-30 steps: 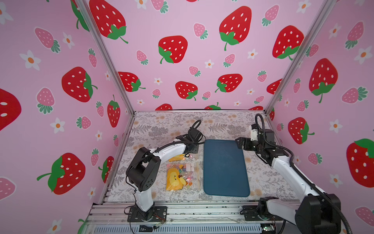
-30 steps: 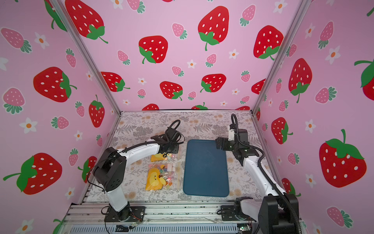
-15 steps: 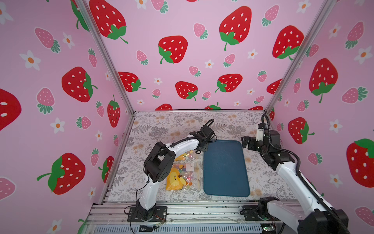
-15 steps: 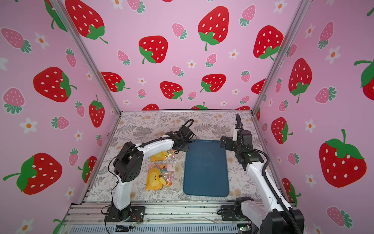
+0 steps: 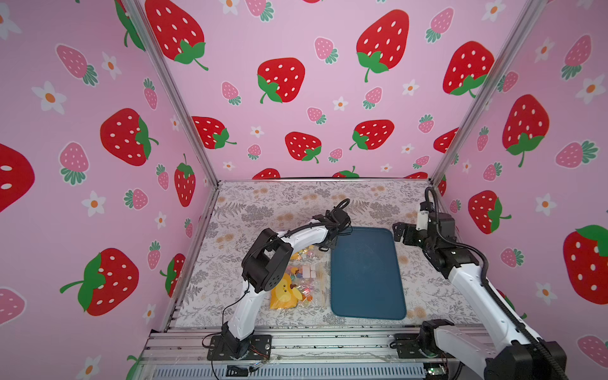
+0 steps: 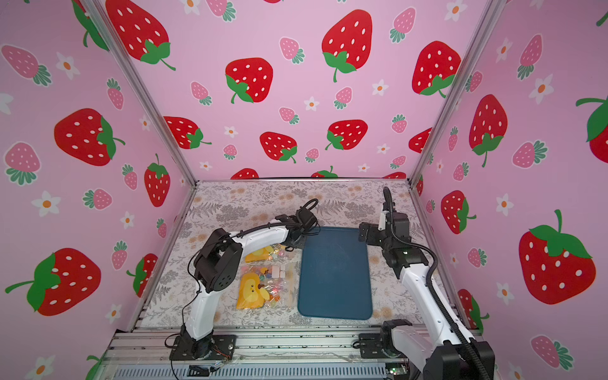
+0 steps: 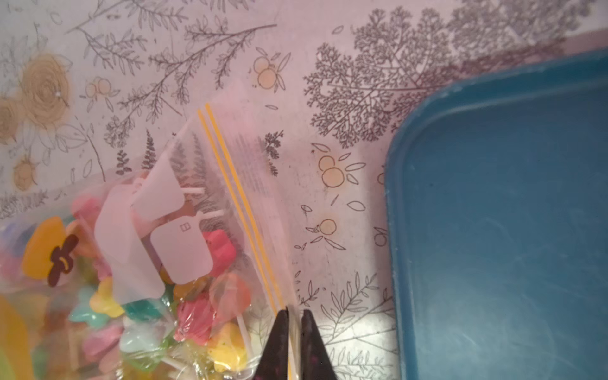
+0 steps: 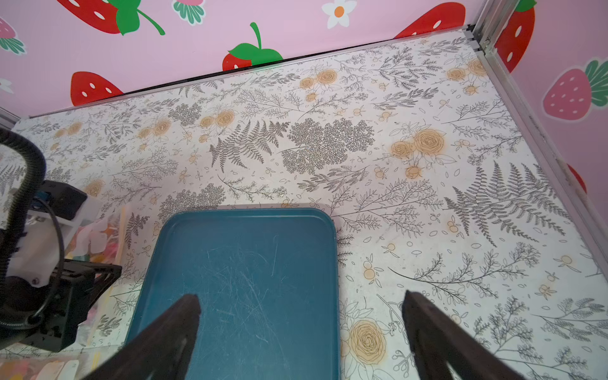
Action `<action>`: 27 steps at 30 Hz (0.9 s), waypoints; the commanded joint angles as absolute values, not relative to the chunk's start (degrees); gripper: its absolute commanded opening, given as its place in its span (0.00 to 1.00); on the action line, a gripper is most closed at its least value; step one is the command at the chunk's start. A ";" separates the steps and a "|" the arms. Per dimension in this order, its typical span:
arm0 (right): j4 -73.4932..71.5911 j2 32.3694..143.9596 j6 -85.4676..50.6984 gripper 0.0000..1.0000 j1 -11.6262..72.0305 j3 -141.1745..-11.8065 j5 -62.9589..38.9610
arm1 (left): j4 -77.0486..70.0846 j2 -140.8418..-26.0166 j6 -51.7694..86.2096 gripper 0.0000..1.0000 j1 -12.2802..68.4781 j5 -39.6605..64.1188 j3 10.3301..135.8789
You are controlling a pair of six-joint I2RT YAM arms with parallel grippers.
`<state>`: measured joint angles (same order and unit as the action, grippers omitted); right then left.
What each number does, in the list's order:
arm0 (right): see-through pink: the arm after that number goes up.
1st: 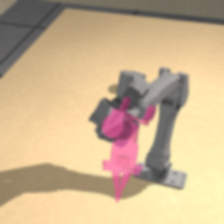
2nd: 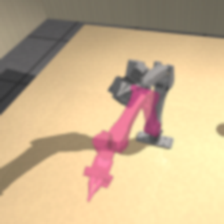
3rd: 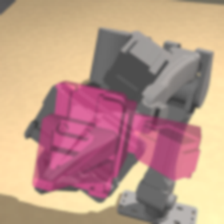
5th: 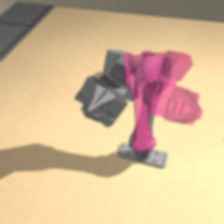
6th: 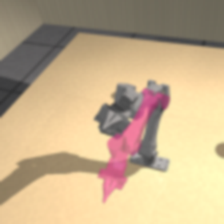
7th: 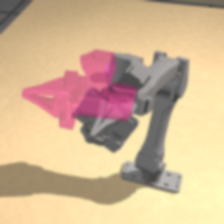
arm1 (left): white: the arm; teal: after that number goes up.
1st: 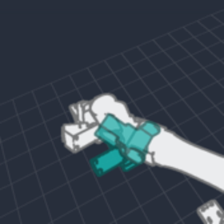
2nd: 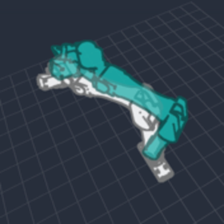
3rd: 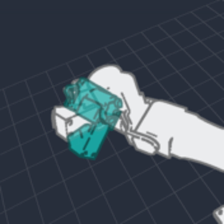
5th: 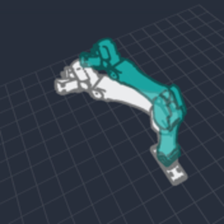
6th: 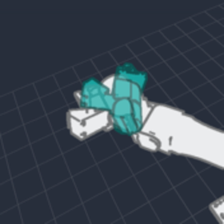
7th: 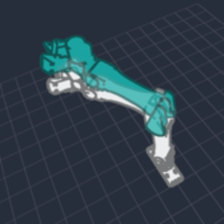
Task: Pour candies out of the ziploc bag
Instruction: Adjust the ziploc bag at the center of the board.
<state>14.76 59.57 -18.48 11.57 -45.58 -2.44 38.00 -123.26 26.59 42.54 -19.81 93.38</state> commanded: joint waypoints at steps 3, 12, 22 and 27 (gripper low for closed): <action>15.56 59.10 -19.60 1.00 11.34 -45.00 -2.17 | 39.29 -121.86 27.34 0.00 42.95 -22.03 93.51; 14.24 59.25 -19.29 1.00 11.43 -43.93 -6.33 | 39.62 -113.07 25.88 0.00 42.97 -20.17 94.74; 9.76 62.77 -15.69 0.99 17.53 -45.04 -15.50 | 43.41 -99.97 22.31 0.00 41.32 -23.67 97.16; 8.43 66.25 -12.57 1.00 22.31 -46.57 -17.18 | 42.63 -95.66 22.32 0.00 40.05 -23.96 93.39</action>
<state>10.31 65.23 -15.44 20.60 -44.51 -14.50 42.68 -98.06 22.57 40.73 -21.02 94.56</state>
